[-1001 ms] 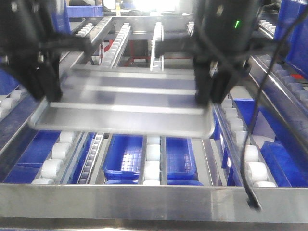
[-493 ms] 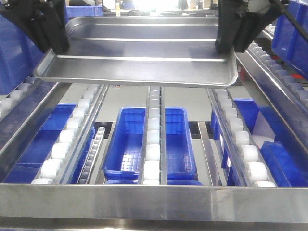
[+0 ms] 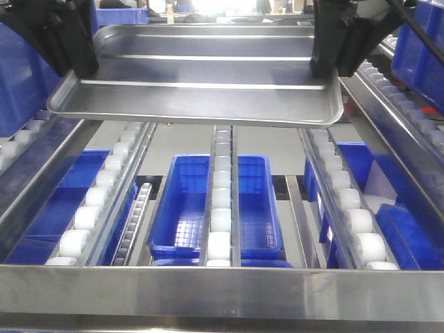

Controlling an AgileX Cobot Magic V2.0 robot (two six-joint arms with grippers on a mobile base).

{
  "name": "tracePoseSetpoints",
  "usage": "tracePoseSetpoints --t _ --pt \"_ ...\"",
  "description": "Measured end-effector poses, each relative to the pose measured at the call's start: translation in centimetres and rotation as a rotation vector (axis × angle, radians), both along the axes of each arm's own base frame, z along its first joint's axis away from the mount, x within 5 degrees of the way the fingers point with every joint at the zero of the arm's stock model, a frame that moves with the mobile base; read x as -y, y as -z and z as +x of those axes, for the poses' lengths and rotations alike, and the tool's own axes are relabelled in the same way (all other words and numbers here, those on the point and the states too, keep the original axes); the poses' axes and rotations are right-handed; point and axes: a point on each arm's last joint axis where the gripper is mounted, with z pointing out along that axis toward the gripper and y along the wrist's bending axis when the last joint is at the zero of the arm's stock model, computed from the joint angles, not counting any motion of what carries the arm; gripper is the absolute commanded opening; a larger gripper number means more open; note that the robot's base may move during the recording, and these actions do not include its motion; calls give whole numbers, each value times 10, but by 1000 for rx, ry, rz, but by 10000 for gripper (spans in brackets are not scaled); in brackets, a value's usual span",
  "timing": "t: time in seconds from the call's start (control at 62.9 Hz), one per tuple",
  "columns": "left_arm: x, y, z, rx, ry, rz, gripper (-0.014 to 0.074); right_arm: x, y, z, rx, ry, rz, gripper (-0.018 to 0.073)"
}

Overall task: Grab silver tray and stack on right shelf
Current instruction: 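Lift the silver tray up off the shelf with both grippers, then hold the tray level with both grippers while the base drives to the other shelf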

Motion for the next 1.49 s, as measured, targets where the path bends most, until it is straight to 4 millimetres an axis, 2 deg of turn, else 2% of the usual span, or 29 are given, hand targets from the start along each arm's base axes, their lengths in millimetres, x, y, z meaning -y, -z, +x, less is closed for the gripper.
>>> tracePoseSetpoints --t 1.494 --pt "0 0 0 -4 -1 3 -93 0 1 0 -3 0 2 56"
